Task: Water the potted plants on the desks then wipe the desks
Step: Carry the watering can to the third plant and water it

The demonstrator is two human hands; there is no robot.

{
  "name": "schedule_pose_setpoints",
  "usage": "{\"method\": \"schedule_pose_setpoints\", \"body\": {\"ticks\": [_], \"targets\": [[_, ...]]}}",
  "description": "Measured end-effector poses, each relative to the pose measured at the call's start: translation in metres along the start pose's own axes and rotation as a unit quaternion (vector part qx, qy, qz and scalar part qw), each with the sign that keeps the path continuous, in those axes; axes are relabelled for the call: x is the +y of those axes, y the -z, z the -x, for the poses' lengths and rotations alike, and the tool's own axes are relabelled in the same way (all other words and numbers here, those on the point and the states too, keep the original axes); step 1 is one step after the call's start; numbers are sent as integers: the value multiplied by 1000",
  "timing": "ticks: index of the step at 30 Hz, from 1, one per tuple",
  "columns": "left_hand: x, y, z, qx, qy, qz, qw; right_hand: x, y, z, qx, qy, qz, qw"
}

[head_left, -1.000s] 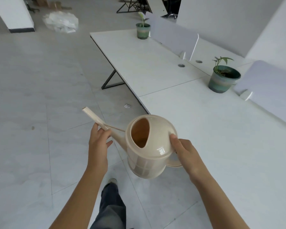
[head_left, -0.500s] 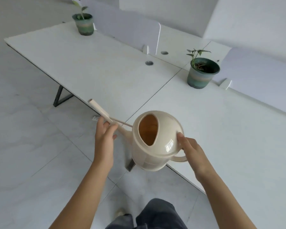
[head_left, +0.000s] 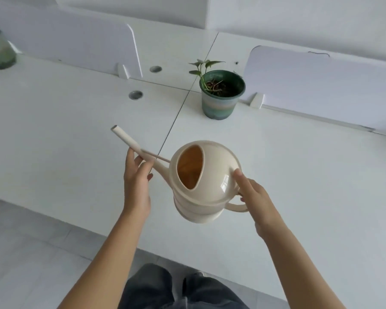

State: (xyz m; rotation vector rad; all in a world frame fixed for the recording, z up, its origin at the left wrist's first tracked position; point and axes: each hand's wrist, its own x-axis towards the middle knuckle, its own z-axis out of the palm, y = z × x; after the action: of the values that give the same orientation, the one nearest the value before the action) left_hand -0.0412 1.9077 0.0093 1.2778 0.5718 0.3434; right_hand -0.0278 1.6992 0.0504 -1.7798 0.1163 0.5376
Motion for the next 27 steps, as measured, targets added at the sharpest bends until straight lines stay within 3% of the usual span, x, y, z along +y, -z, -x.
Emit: {"method": "schedule_pose_setpoints", "body": {"ticks": [6,16,27], "targets": [[9,-33,-70,-142,-2,-1,990,-21,-2,-30,82,-38,-61,994],[17,-100,-168,-354,60,-48,932,-58,-17,-66,263,-48,-114,957],[0,-151,-181,-386,173,-48,905,-69,-6,-80,347,-72,-90,931]]}}
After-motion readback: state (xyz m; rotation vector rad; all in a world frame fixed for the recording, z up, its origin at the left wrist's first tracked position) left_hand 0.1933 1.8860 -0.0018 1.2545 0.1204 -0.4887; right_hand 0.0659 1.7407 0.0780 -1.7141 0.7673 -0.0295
